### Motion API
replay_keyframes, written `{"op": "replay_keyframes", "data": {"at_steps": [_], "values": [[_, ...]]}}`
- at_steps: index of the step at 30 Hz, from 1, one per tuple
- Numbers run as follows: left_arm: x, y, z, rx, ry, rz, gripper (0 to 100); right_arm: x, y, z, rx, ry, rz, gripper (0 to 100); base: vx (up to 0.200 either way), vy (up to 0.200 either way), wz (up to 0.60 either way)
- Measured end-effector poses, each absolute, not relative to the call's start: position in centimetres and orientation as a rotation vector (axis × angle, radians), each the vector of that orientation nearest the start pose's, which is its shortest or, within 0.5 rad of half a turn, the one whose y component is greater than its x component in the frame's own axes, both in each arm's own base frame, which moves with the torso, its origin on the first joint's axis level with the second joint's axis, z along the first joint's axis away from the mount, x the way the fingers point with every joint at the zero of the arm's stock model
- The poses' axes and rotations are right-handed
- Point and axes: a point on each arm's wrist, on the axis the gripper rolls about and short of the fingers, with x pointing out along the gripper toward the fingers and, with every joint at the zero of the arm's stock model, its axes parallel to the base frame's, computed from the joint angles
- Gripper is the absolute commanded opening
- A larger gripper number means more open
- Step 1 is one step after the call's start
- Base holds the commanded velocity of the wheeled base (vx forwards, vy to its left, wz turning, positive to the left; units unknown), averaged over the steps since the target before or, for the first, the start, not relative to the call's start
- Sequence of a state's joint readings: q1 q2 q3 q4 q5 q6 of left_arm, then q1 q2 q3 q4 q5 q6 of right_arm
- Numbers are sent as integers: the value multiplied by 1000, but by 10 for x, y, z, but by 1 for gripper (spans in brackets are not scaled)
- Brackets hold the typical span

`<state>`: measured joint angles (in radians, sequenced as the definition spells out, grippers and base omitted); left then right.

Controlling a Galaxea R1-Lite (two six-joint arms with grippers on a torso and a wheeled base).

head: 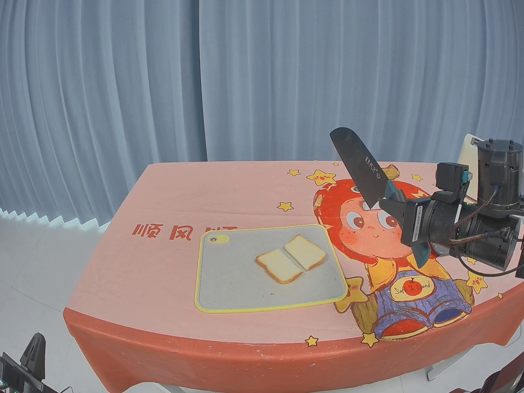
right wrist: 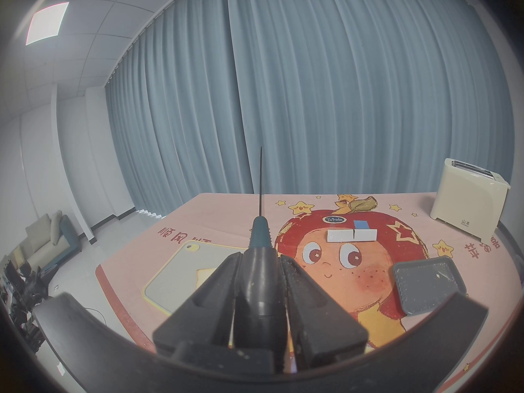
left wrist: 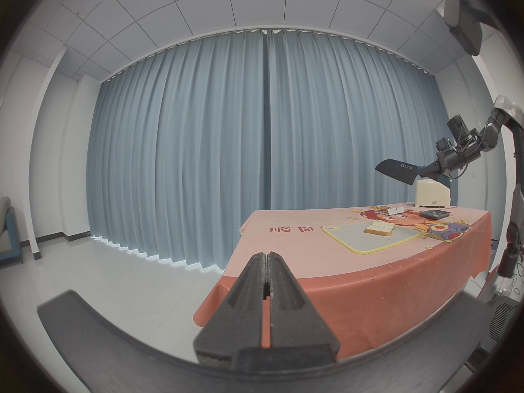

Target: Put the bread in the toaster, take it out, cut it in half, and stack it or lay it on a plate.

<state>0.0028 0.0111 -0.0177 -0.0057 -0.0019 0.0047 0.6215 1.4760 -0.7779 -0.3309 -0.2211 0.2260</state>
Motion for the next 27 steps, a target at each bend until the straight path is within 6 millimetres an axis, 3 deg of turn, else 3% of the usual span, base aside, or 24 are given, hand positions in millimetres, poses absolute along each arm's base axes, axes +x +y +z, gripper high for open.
{"op": "replay_keyframes", "data": {"at_steps": [10,27], "values": [[-23,0,81,5,-12,1,0,203,139,205,74,387,353,0,0,0,0],[-23,0,81,4,-11,1,0,195,128,221,124,338,328,0,0,0,0]]}}
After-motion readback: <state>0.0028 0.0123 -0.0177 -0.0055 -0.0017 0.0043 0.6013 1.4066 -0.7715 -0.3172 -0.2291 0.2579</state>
